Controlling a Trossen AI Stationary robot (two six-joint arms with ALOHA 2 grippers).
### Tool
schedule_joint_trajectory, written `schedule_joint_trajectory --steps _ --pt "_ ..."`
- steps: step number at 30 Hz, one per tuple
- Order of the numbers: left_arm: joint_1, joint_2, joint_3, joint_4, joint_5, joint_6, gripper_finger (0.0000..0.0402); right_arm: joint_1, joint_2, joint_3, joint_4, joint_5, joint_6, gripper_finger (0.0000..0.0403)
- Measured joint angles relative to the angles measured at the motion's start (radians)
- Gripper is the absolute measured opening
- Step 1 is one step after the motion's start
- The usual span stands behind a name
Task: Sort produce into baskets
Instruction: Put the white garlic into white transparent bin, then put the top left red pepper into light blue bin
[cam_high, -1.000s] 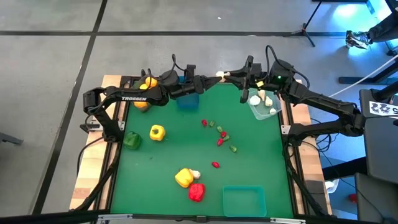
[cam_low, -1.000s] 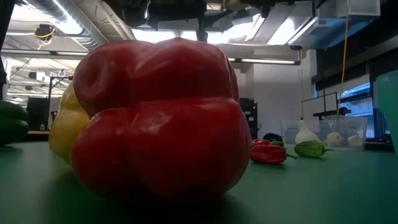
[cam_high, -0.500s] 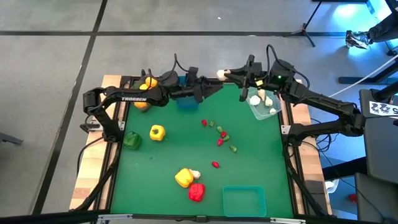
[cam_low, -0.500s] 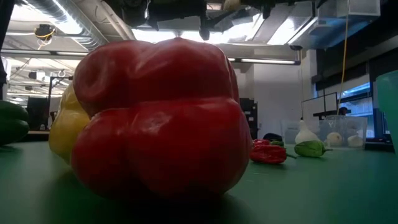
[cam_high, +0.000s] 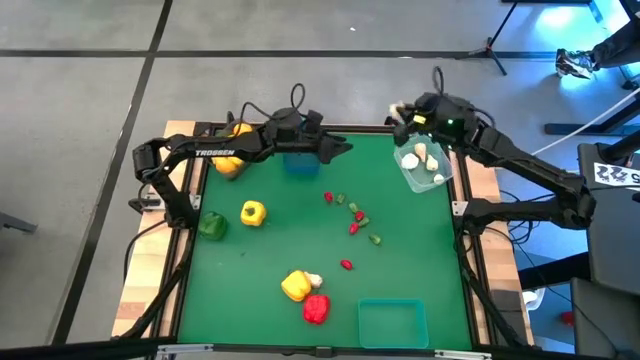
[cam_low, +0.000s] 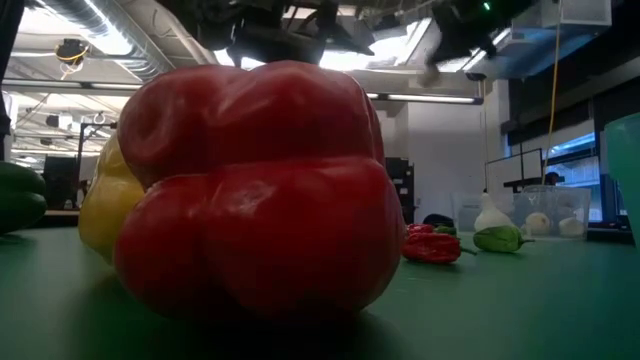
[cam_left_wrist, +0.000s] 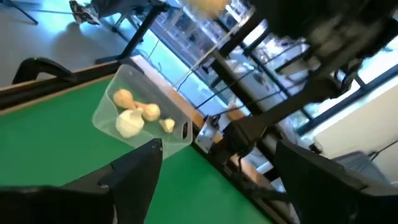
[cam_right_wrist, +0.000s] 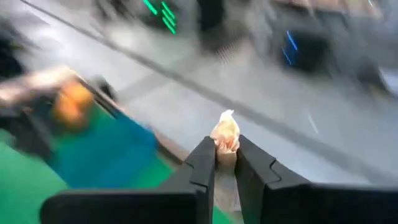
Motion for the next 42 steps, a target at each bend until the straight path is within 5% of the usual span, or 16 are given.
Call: schedule_joint_trajectory --steps 7,18,28,32,35,42 --pt "0.037 0.0 0.0 0.006 0.023 -0.053 0.0306 -0.072 -0.006 -0.035 -0.496 0.047 0.295 0.004" --pt "0.043 0.0 0.0 0.003 0.135 -0.066 0.0308 -0.069 -0.006 -0.227 -0.534 0.012 0.446 0.0049" --pt "0.032 -0.001 0.0 -0.139 0.469 0.138 0.0308 -0.083 -0.004 -0.254 -0.554 0.044 0.445 0.0206" --pt "-0.009 -0.001 0.0 -0.277 0.509 0.276 0.0307 -0.083 -0.004 -0.254 -0.553 0.042 0.445 0.0238" --pt "-0.053 -0.001 0.0 -0.385 0.483 0.415 0.0305 -0.083 -0.004 -0.254 -0.552 0.014 0.445 0.0242" --pt "-0.146 -0.001 -0.005 -0.563 0.044 0.759 0.0304 -0.082 -0.004 -0.254 -0.549 0.002 0.444 0.0243"
